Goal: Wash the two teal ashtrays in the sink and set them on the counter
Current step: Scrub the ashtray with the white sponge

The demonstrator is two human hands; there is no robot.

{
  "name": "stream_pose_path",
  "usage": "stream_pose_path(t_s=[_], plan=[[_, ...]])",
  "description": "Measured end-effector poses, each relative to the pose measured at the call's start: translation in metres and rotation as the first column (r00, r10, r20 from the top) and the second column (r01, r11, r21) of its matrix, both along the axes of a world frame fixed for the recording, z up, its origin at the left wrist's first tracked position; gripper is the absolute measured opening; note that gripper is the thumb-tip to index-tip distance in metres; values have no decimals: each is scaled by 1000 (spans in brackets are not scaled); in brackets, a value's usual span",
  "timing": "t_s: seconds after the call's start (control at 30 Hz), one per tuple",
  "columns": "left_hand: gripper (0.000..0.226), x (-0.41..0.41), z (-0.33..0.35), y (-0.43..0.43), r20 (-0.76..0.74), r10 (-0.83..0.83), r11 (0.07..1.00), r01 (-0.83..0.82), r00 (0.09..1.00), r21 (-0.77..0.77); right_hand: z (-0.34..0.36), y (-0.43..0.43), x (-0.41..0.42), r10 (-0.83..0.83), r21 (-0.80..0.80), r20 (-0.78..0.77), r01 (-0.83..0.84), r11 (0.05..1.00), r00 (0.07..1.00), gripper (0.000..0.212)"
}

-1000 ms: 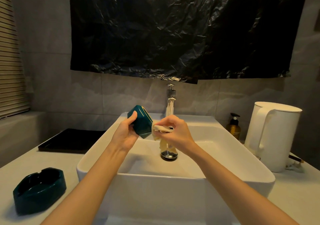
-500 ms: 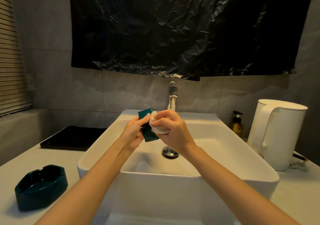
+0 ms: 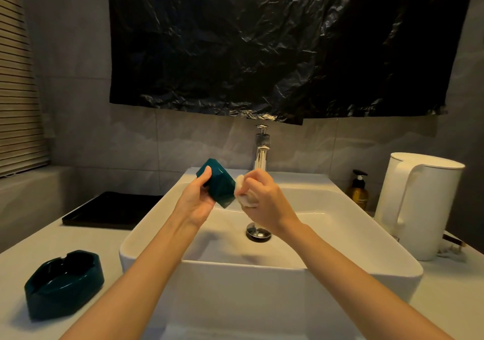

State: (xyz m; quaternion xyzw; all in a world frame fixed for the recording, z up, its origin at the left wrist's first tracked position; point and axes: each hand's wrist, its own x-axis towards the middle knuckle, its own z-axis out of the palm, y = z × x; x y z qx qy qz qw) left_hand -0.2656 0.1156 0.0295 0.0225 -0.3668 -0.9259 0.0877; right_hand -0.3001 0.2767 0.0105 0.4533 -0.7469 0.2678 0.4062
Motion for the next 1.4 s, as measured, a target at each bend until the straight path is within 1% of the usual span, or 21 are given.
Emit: stream_pose_path(t_s=[0.1,0.2,0.27,0.33,0.4,0.47,0.53,0.63,0.7,0.73,0.8,0.87,0.9,0.93,1.0,1.07,1.23,1.33,1.4], plan=[[38,2,1,2,15,-13,999,13,1000,-45,-1,-4,5,40,49,-91,-35,998,995,19],[41,5,2,4,13,-32,997,32,999,-70,0,-10,8,73,80,-155,-61,995,985,13],[39,8,4,4,-5,-51,997,50,999,-62,2,-8,4,89,15,-100,-88,996,991,15],[33,11,7,4,-23,-64,995,62,998,-74,4,-1,-3,99,-94,35,-95,991,995,21],[33,14,8,5,-27,-80,989,76,996,-125,5,7,-7,122,-192,182,-87,978,976,23],[33,16,8,7,-15,-92,976,88,996,-198,4,7,-3,189,-277,269,-112,954,944,23],[33,16,8,9,5,-92,968,91,996,-235,3,3,4,255,-364,286,-142,921,924,22],[32,17,8,10,18,-105,967,106,994,-234,8,-1,8,278,-433,242,-153,889,930,20],[30,16,7,10,16,-128,965,128,992,-227,12,-4,4,260,-472,252,-116,874,932,19],[28,16,7,11,17,-136,963,136,991,-234,13,-4,2,239,-489,288,-73,869,927,18],[22,17,7,14,15,-136,957,135,991,-257,11,-3,-2,169,-473,389,39,880,905,17],[21,17,8,14,9,-121,954,119,993,-275,7,0,-4,105,-406,478,113,907,872,16],[24,17,8,14,4,-112,957,109,994,-271,6,2,-3,108,-388,511,116,914,853,15],[27,17,9,12,0,-101,961,98,995,-257,6,3,-1,146,-396,533,94,913,834,15],[31,17,10,10,3,-89,970,87,996,-226,9,2,5,261,-448,530,5,894,807,14],[32,17,9,10,12,-94,970,94,996,-225,12,0,7,307,-469,499,-46,882,810,16],[27,18,8,14,6,-123,965,121,992,-233,12,2,0,242,-486,542,65,871,805,17],[23,19,9,15,10,-126,962,125,992,-242,12,2,4,258,-476,539,37,879,802,15],[27,20,8,17,17,-147,956,146,989,-255,14,1,4,261,-507,517,45,861,815,16]])
